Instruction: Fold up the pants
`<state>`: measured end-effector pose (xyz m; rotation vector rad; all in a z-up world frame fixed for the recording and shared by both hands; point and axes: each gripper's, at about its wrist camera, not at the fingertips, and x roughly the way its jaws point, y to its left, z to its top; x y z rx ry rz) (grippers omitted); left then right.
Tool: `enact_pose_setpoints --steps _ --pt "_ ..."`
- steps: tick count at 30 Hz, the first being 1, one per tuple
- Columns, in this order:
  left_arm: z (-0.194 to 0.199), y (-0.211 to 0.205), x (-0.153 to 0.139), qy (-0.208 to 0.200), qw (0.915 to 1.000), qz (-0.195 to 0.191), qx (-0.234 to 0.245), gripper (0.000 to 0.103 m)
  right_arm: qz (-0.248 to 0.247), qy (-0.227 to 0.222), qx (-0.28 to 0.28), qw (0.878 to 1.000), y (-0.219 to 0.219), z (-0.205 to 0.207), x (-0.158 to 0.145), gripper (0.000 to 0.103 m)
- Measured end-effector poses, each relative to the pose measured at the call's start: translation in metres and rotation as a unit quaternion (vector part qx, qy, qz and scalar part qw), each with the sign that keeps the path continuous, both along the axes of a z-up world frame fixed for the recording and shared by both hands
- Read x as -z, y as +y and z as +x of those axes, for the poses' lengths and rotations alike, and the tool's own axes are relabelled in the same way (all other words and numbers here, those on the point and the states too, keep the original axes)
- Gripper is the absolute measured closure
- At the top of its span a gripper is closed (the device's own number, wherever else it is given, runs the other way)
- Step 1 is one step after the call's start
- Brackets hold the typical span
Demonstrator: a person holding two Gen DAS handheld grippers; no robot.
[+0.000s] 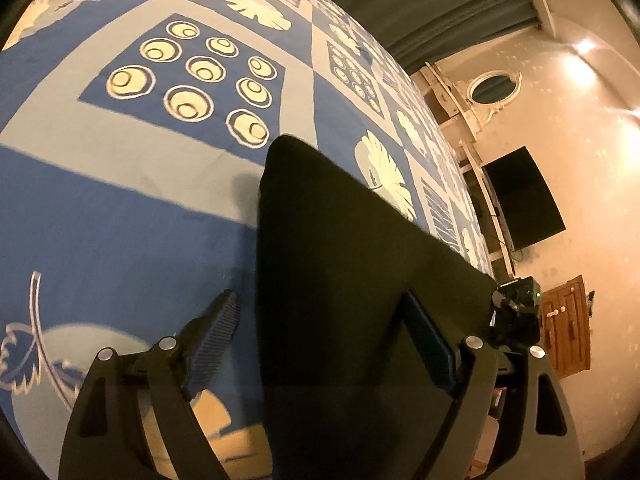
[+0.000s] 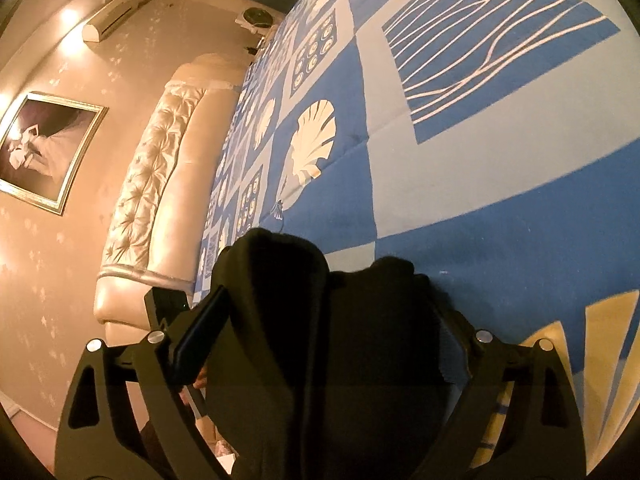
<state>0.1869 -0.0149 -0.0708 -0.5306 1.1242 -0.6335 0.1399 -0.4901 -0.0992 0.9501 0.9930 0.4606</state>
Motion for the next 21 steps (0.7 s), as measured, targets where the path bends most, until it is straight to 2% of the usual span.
enact_pose_setpoints --steps 1,3,6,8,9,10,15,21 --pt "0.004 0.000 0.000 0.002 1.0000 -0.003 0.002 0.020 -0.003 0.000 -0.004 1.000 0.001 0.000 0.000 0.017" --pt "0.008 0.000 0.001 0.006 0.9999 -0.011 0.005 0.020 -0.018 0.007 -0.006 1.000 0.000 0.001 0.002 0.034" --pt "0.014 0.001 0.002 0.014 0.9994 -0.032 0.001 0.020 -0.016 0.008 -0.005 1.000 -0.003 0.001 0.008 0.044" --pt "0.017 0.001 0.000 0.008 0.9992 -0.038 -0.008 0.028 -0.014 0.007 -0.004 1.000 -0.004 0.000 0.009 0.047" --pt "0.018 0.000 0.000 0.006 0.9994 -0.034 -0.008 0.044 -0.015 0.006 -0.004 1.000 -0.004 -0.001 0.010 0.048" --pt "0.019 -0.002 0.000 0.007 0.9998 -0.015 -0.010 0.054 -0.015 0.005 -0.005 1.000 -0.004 -0.001 0.010 0.049" --pt "0.018 -0.005 0.000 -0.009 0.9999 0.013 -0.001 0.066 -0.011 -0.003 -0.004 1.000 -0.007 -0.003 0.013 0.059" --pt "0.016 -0.010 -0.003 -0.023 0.9988 0.042 -0.008 0.069 -0.006 -0.013 0.002 1.000 -0.006 -0.003 0.013 0.062"
